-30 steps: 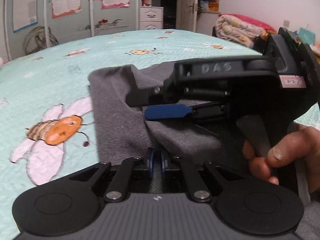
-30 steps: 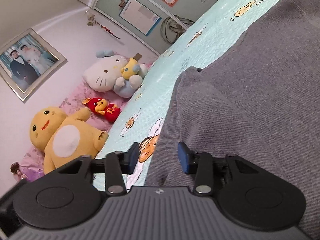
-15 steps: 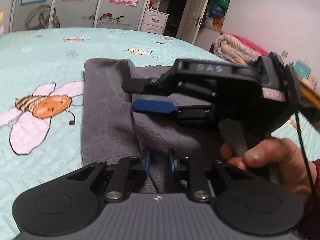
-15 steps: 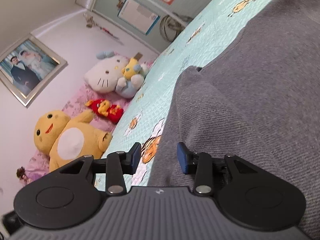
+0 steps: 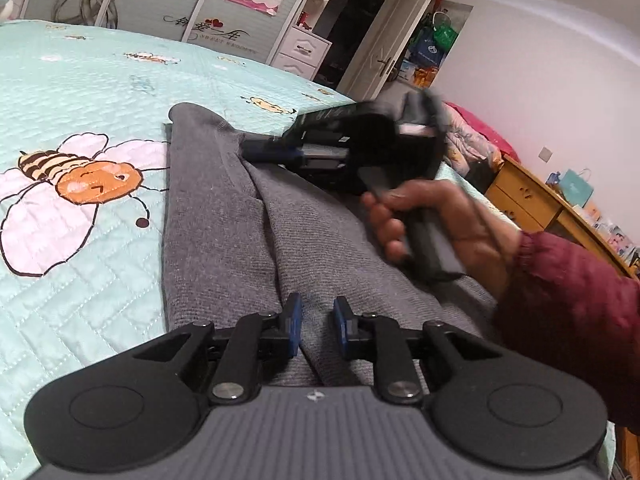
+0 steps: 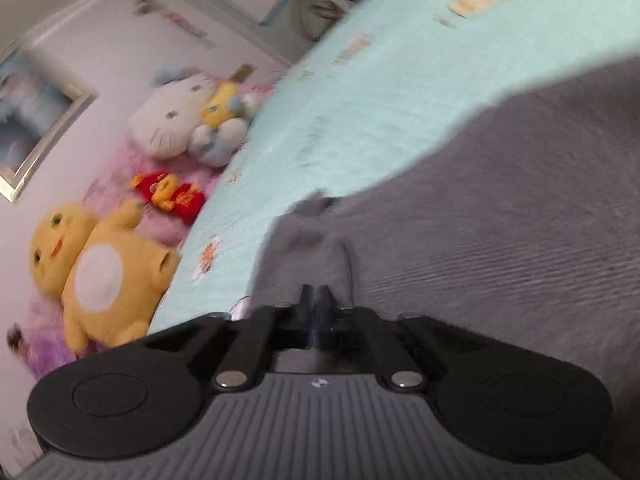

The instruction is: Fold clothes

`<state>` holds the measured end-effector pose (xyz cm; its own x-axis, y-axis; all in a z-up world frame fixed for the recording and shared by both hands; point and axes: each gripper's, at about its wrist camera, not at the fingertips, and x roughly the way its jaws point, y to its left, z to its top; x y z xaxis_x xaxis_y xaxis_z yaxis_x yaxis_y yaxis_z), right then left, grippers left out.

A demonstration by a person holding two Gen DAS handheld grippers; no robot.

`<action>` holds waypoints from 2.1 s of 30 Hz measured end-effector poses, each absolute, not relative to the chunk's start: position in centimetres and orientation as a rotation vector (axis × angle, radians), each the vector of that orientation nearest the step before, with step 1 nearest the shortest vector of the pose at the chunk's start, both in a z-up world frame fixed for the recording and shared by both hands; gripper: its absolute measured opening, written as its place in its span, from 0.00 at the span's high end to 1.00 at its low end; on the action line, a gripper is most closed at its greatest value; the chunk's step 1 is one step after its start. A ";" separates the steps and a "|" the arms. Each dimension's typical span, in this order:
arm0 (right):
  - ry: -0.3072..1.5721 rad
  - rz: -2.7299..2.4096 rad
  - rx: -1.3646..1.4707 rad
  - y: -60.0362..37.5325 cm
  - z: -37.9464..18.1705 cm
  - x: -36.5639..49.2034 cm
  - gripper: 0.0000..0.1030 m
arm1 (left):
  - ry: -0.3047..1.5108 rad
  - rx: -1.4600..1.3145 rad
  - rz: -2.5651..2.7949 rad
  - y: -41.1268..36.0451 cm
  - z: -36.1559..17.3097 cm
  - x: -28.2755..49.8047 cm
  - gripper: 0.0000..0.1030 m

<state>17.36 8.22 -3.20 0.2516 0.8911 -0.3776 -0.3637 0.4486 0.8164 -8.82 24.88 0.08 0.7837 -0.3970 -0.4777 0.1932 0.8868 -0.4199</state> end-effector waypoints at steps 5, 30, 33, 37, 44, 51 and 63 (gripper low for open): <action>0.940 0.948 0.627 8.9 -2.6 17.5 1.00 | 0.584 -0.350 -0.324 24.3 -0.1 -9.8 0.81; 0.832 0.846 0.226 15.6 4.3 17.6 0.73 | 0.578 -0.372 -0.330 24.5 -0.4 -11.0 0.82; 0.857 0.861 0.202 17.3 3.8 18.2 0.73 | 0.578 -0.377 -0.332 24.6 -0.3 -11.1 0.82; 0.875 0.821 0.154 19.1 1.6 19.0 0.79 | 0.579 -0.397 -0.340 25.1 -0.4 -11.1 0.82; 0.803 0.800 0.371 13.8 3.9 15.8 0.73 | 0.583 -0.430 -0.358 25.7 -0.6 -11.2 0.82; 0.669 0.728 0.626 -2.0 5.2 2.5 0.53 | 0.598 -0.343 -0.318 24.5 0.2 -11.6 0.81; 0.559 0.362 0.913 -19.2 -0.5 -8.5 0.46 | 0.593 -0.222 -0.227 19.9 6.7 -14.0 0.60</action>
